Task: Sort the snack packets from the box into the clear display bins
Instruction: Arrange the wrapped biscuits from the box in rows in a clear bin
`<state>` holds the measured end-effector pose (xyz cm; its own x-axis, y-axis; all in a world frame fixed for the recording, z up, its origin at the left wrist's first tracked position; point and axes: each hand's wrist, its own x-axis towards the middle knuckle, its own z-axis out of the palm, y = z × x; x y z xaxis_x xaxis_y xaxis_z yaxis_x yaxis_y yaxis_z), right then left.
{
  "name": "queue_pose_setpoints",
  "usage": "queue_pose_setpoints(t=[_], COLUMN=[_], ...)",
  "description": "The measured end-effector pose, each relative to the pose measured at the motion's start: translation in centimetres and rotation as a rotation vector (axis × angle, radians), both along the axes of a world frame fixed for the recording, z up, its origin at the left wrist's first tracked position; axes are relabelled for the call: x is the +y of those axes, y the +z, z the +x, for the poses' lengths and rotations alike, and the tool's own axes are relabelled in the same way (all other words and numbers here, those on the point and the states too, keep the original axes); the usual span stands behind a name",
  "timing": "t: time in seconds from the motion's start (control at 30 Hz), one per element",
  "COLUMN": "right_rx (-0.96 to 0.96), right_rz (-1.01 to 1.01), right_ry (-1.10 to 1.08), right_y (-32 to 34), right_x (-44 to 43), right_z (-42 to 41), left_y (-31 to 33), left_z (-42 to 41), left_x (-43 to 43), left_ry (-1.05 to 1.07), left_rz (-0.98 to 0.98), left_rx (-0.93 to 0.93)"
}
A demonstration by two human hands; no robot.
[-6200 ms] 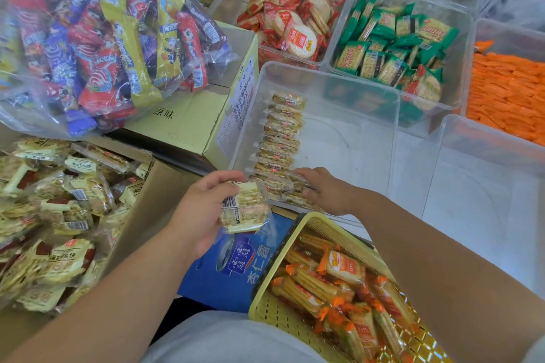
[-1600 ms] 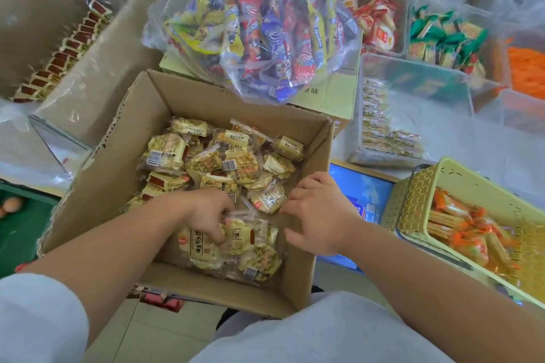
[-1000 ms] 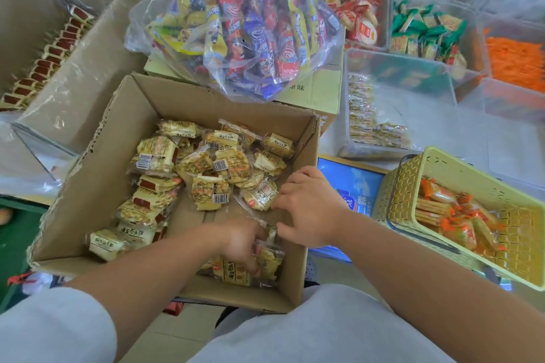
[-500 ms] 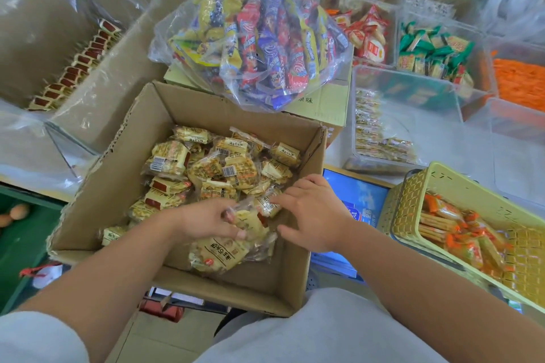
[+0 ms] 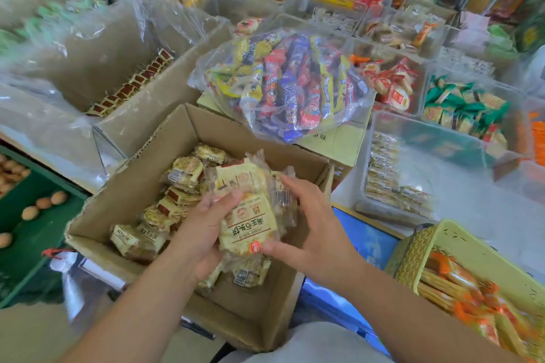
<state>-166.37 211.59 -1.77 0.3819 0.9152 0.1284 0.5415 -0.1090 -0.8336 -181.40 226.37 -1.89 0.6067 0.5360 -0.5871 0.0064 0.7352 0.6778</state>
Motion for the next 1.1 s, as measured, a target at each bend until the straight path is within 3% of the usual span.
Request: queue_pose_setpoints(t=[0.13,0.3,0.6,0.83,1.0,1.1], right_rx=[-0.189,-0.407,-0.565,-0.455,-0.348,-0.130], right_rz=[0.040,0.077,0.172,0.059,0.053,0.029], right_ry=[0.122,0.224,0.256,0.197,0.137,0.048], right_y=[2.2,2.2,0.6,-0.5,-1.5,-2.5], right_x=[-2.4,-5.8,-11.2,-14.5,-16.5,-18.0], right_z=[2.5,6.4,14.2,19.2,23.0,25.6], left_y=[2.6,3.2,1.8,-0.4,-2.5,-4.3], left_z=[2.6,7.1,15.4,21.2,25.7,27.5], left_x=[-3.5,-8.4,-14.2,-14.8,-14.8,-14.6], left_ry=[0.070,0.114,0.158,0.047,-0.058,-0.142], left_rz=[-0.014,-0.042,-0.175,-0.228,0.011,0.192], left_rx=[-0.093,-0.081,-0.101,0.021,0.159,0.240])
